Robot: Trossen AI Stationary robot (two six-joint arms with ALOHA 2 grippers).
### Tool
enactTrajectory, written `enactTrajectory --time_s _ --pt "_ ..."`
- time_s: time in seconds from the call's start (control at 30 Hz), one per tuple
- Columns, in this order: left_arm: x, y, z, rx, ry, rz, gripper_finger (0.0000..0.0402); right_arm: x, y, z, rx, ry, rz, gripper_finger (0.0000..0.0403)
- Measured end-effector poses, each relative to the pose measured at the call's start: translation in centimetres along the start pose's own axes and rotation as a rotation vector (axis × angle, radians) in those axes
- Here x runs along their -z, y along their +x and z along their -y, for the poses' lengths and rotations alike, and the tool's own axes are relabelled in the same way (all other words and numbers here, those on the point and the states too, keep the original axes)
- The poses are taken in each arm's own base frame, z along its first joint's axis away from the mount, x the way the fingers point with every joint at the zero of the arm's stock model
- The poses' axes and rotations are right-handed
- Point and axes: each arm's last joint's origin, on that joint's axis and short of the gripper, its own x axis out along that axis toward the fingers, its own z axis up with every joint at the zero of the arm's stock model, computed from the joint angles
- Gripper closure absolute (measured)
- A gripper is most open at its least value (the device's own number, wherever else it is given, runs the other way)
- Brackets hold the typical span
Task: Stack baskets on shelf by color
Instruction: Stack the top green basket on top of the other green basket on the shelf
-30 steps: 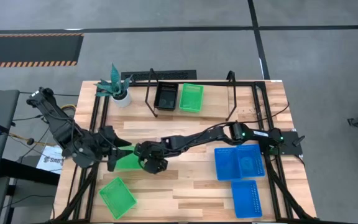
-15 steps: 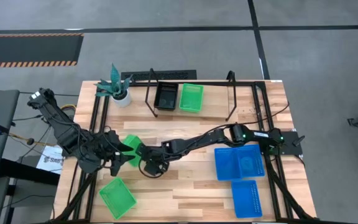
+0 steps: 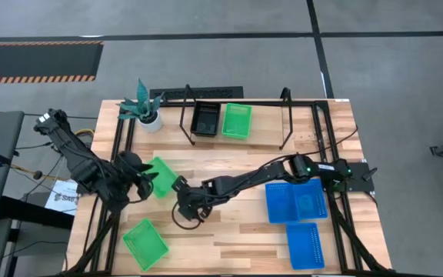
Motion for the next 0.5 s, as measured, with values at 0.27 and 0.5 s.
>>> enactTrajectory --time_s 0.27,0.5 --pt "1.7 2.2 -1.7 -0.143 -0.025 -0.043 0.0232 -0.3 0.2 1.2 0.071 0.063 0.083 0.0260" --pt "3.4 4.5 -3.6 -0.284 -0.092 -0.079 0.0232 1.4 0.8 3.0 0.103 0.148 0.085 0.0246"
